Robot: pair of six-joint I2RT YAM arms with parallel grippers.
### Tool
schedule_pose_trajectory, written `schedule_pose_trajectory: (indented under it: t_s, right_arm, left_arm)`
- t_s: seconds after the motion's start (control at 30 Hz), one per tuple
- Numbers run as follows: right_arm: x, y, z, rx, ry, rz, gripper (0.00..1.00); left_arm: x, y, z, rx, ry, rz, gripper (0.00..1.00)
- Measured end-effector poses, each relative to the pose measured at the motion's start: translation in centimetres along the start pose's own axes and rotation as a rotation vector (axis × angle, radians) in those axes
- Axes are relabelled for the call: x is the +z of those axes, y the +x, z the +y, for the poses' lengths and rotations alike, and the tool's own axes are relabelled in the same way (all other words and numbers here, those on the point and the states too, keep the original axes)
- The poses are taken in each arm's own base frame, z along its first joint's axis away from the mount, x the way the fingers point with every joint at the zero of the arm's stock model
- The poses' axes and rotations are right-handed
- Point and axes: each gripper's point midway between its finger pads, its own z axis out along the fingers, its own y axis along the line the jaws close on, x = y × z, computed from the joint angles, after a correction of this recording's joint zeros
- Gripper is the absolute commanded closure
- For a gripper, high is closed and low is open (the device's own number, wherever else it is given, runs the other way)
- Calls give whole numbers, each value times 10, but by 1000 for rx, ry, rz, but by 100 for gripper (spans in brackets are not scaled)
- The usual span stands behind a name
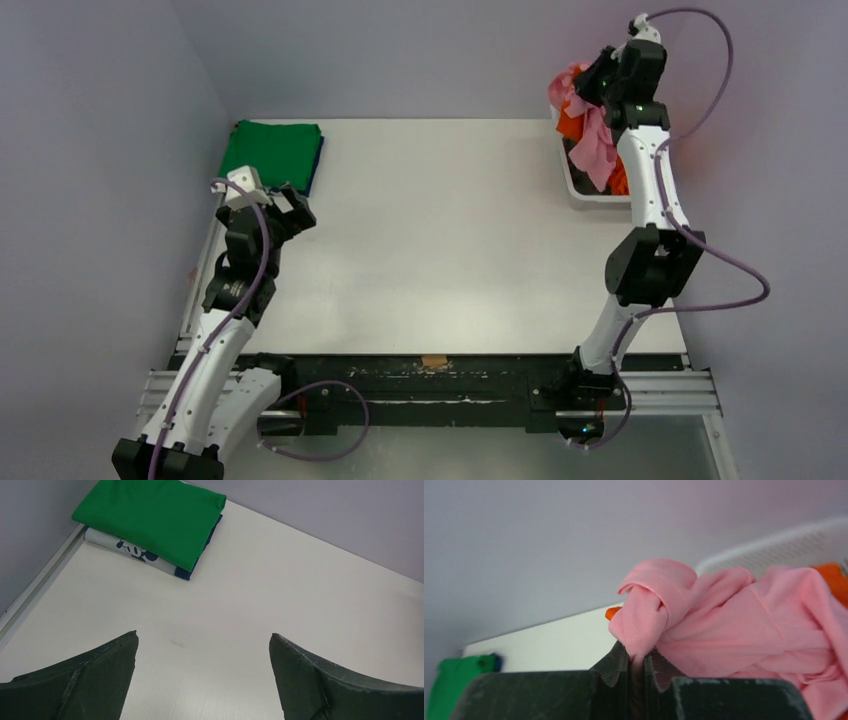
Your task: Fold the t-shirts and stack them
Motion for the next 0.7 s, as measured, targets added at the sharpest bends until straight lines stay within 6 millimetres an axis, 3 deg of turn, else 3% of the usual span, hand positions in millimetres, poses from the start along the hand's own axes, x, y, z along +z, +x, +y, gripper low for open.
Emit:
schedule_pose_trajectory:
  t_s: [0.07, 0.13, 0.23, 0.3, 0.33, 0.37, 0.43, 0.47, 0.53, 0.6, 0.7]
  right_arm:
    - [-38, -28, 56, -35, -149, -69, 100]
    - [-85, -46, 127, -76, -359, -128, 100]
    - [-156, -48, 221, -138, -650, -166, 100]
    - [-195, -42, 267, -169, -813, -172, 100]
    - [-209, -39, 281, -177, -870, -169, 100]
    - [-223, -35, 293, -182, -928, -163, 100]
    - [-232, -34, 298, -184, -964, -158, 100]
    - [-231, -34, 297, -184, -966, -154, 91]
    - [-222, -29, 291, -182, -951, -135, 75]
    - [-208, -17, 283, -184, -925, -97, 67]
    - [-188, 5, 276, -208, -901, -30, 74]
  left_arm:
    - [-1, -1, -1, -10, 5, -1, 0]
    - [-3, -2, -2, -19, 14, -4, 0]
    - [-6, -4, -5, -40, 28, -12, 0]
    - [-7, -6, -7, -47, 39, -14, 0]
    - [-8, -5, -8, -51, 46, -12, 0]
    - [-8, -5, -9, -52, 53, -10, 0]
    - [-9, -3, -11, -53, 62, 0, 0]
    - [-9, -2, -11, -55, 65, 6, 0]
    - [-10, 0, -13, -56, 76, 16, 0]
    - [-11, 3, -13, -58, 81, 28, 0]
    - [-13, 7, -13, -56, 84, 44, 0]
